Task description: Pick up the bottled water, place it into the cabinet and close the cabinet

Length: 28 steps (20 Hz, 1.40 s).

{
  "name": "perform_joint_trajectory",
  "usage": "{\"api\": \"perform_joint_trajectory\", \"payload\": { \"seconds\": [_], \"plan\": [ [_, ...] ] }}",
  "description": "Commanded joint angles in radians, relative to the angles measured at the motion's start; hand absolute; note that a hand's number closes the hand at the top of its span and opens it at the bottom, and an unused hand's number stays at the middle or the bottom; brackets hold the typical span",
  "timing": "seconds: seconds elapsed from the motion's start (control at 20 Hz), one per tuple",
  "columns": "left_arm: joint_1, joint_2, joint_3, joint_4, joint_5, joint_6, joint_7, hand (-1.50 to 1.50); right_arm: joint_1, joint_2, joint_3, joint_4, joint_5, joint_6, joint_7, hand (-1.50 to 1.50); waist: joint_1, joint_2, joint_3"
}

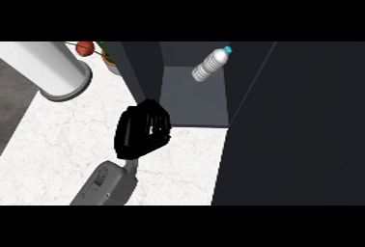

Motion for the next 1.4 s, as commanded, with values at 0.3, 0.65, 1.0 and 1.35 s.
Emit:
{"api": "perform_joint_trajectory", "payload": {
  "seconds": [0.3,0.65,1.0,1.35],
  "plan": [
    [0.443,0.131,-0.123,-0.461,-0.012,-0.012,0.013,1.5,-0.101,-0.051,0.102,-0.129,-0.032,0.133,0.152,1.5,0.006,0.005,-0.001],
    [0.69,0.249,-0.117,-0.672,-0.022,-0.025,-0.038,1.5,-0.219,0.058,0.193,-0.096,-0.003,0.149,0.258,1.5,0.007,0.005,-0.003],
    [0.834,0.325,-0.066,-0.823,0.006,-0.04,-0.051,1.5,-0.389,0.21,0.172,-0.014,0.032,0.114,0.387,1.5,0.004,0.007,-0.003],
    [1.014,0.401,0.022,-0.857,0.072,-0.178,-0.17,1.5,-0.681,0.448,0.007,0.139,0.066,0.109,0.603,1.5,0.006,0.01,-0.003]
  ]
}}
